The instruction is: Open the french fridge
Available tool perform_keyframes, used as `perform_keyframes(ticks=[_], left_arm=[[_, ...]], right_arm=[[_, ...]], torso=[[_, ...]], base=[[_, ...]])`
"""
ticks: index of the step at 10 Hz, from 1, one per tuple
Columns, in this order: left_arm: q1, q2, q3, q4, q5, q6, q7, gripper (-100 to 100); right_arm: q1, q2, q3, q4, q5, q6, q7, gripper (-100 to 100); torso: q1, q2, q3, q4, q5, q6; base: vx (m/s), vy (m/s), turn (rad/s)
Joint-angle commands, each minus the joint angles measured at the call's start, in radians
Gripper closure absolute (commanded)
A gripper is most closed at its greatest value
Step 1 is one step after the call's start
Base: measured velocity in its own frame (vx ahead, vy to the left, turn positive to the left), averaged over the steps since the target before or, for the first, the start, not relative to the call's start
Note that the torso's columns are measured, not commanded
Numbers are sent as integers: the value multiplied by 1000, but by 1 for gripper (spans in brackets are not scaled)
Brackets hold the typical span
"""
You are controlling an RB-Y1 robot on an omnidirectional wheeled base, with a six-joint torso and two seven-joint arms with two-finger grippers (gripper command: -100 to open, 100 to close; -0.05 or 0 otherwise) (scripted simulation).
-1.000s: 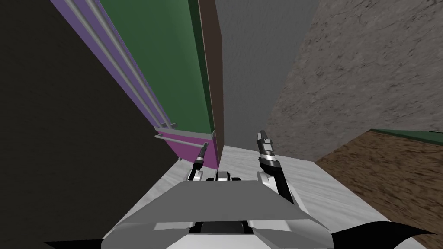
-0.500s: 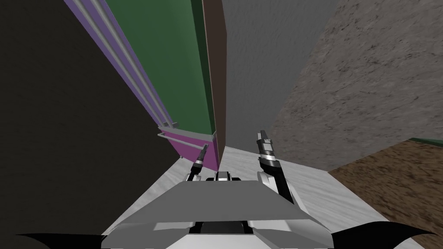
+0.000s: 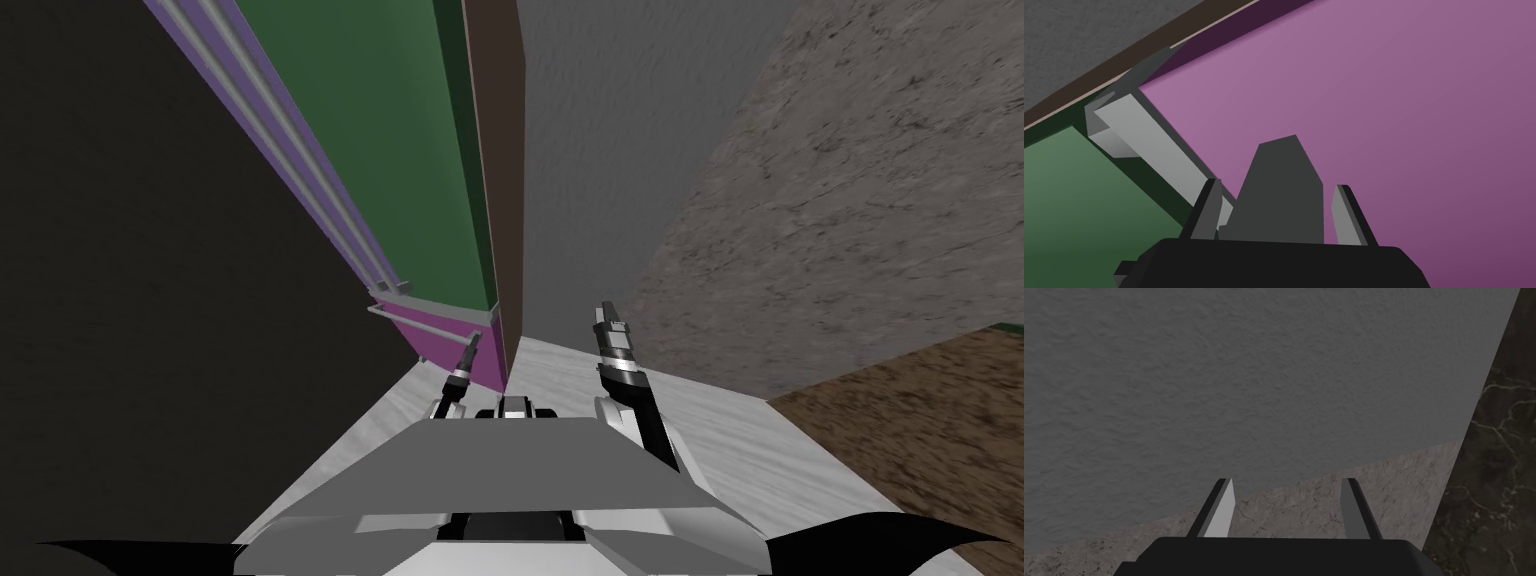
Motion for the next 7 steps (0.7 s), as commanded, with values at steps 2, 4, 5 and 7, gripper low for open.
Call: perform_keyframes(ticks=[2,4,5,7], left_arm=[[-71,-18,34,85,-27,1,2,100],[-139,-35,63,146,-50,-2,6,100],[-139,-35,63,155,-50,-2,6,100],[-206,-53,93,220,-73,-6,9,100]], right_arm=[[0,0,0,0,0,0,0,0],[0,0,0,0,0,0,0,0],[0,0,0,0,0,0,0,0],[0,0,0,0,0,0,0,0]], torso=[[2,-3,-2,1,-1,-3],[2,-7,-5,1,-2,-4],[4,-6,-5,2,-2,-5],[6,-5,-4,1,-1,-6]], base=[[-92,40,2],[-100,25,14],[-38,10,4],[-103,28,22]])
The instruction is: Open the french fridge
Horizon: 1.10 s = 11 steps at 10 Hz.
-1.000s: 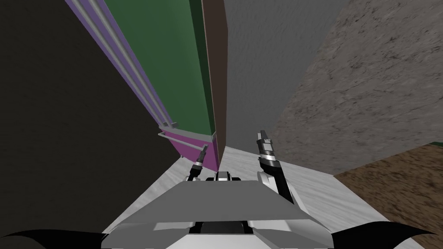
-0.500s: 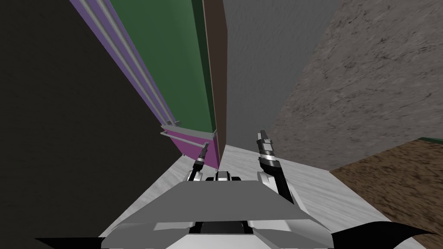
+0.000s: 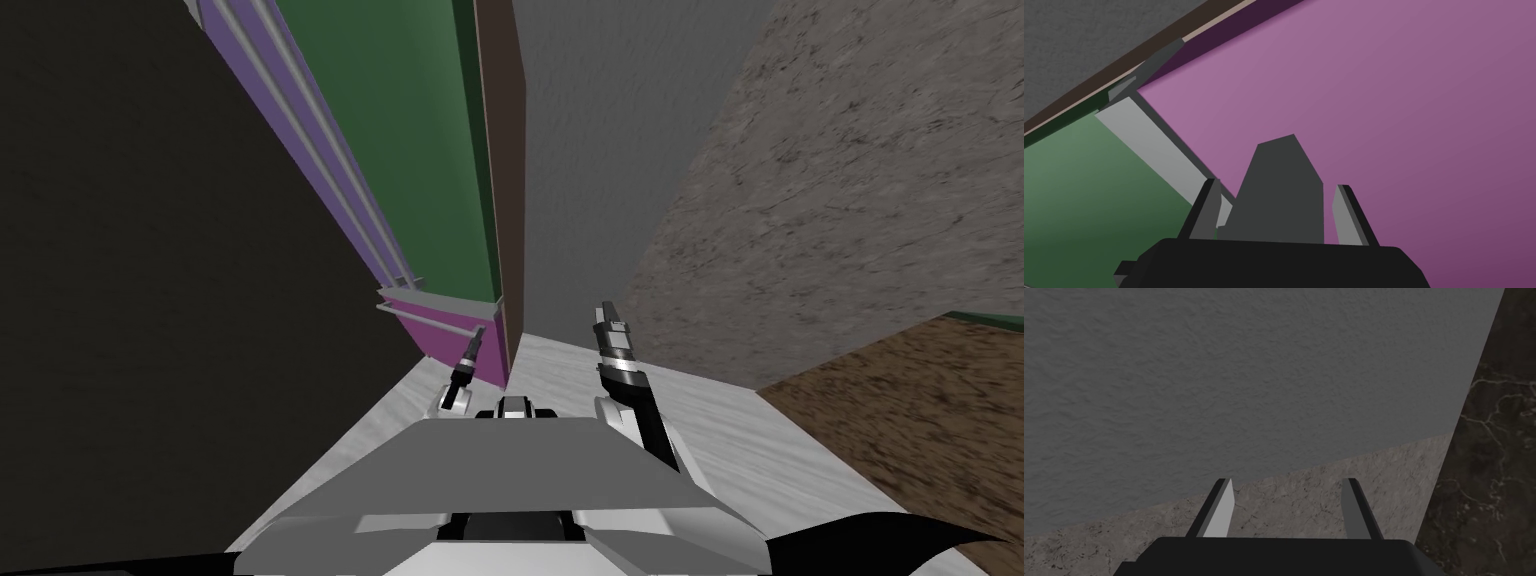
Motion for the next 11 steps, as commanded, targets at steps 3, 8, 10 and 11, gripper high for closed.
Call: perform_keyframes(ticks=[3,8,10,11], left_arm=[[-109,-22,54,127,-31,0,3,100],[-276,-76,142,293,-100,-11,13,100],[-311,-76,142,338,-100,-11,13,100],[-361,-94,172,389,-123,-15,16,100]], right_arm=[[0,0,0,0,0,0,0,0],[0,0,0,0,0,0,0,0],[0,0,0,0,0,0,0,0],[0,0,0,0,0,0,0,0]], torso=[[1,-1,0,0,0,-1],[3,-1,-1,0,1,-1],[1,-1,0,2,0,-2],[-1,-3,-2,1,0,-2]], base=[[-96,37,8],[-106,42,25],[-81,28,12],[-95,42,34]])
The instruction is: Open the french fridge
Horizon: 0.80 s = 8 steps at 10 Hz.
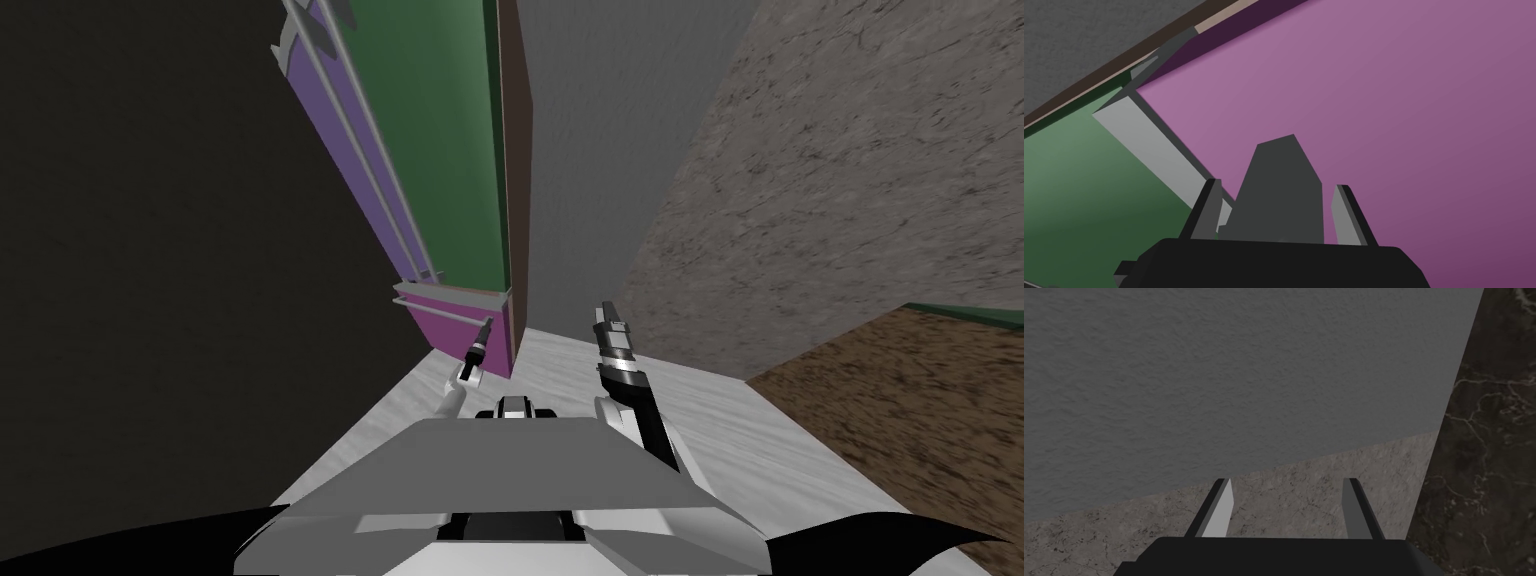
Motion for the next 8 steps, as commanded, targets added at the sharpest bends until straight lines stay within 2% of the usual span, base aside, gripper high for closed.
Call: perform_keyframes(ticks=[1,2,3,5,8], left_arm=[[-67,-11,38,70,-21,3,6,100],[-104,-29,68,105,-44,-1,9,100],[-134,-29,68,141,-44,-1,9,100],[-124,-30,57,131,-44,-2,11,100],[-126,-27,54,128,-44,4,17,100]], right_arm=[[0,0,0,0,0,0,0,0],[0,0,0,0,0,0,0,0],[0,0,0,0,0,0,0,0],[0,0,0,0,0,0,0,0],[0,0,0,0,0,0,0,0]], torso=[[2,3,1,0,0,0],[1,4,2,0,1,1],[1,5,3,1,1,1],[-5,3,2,1,0,5],[-5,9,5,0,0,6]], base=[[-100,42,18],[-113,54,42],[-107,45,19],[-74,16,-1],[-188,70,32]])
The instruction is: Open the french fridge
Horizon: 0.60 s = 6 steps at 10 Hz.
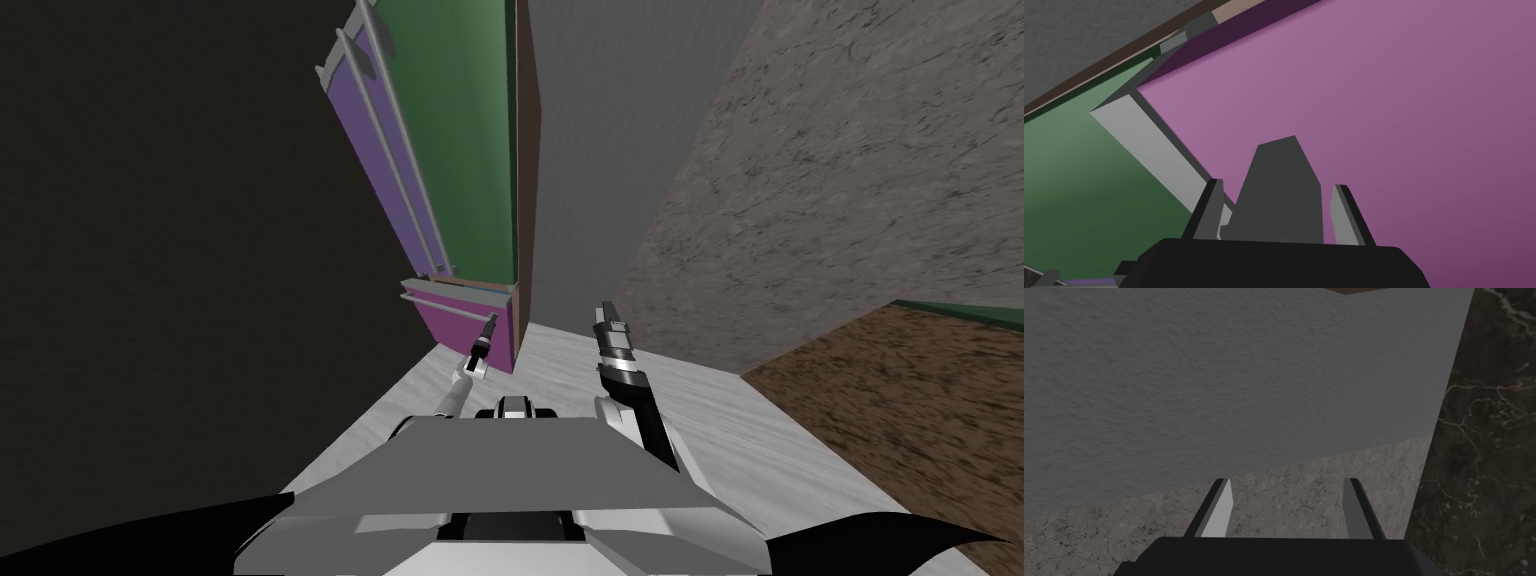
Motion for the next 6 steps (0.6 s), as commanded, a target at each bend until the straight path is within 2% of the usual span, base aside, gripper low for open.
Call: perform_keyframes(ticks=[1,6], left_arm=[[-1,0,-1,6,0,0,1,100],[1,6,-9,3,-3,5,11,100]], right_arm=[[0,0,0,0,0,0,0,0],[0,0,0,0,0,0,0,0]], torso=[[2,-3,-2,1,0,-1],[-1,-3,-2,0,-1,0]], base=[[-92,43,-14],[-177,66,28]])
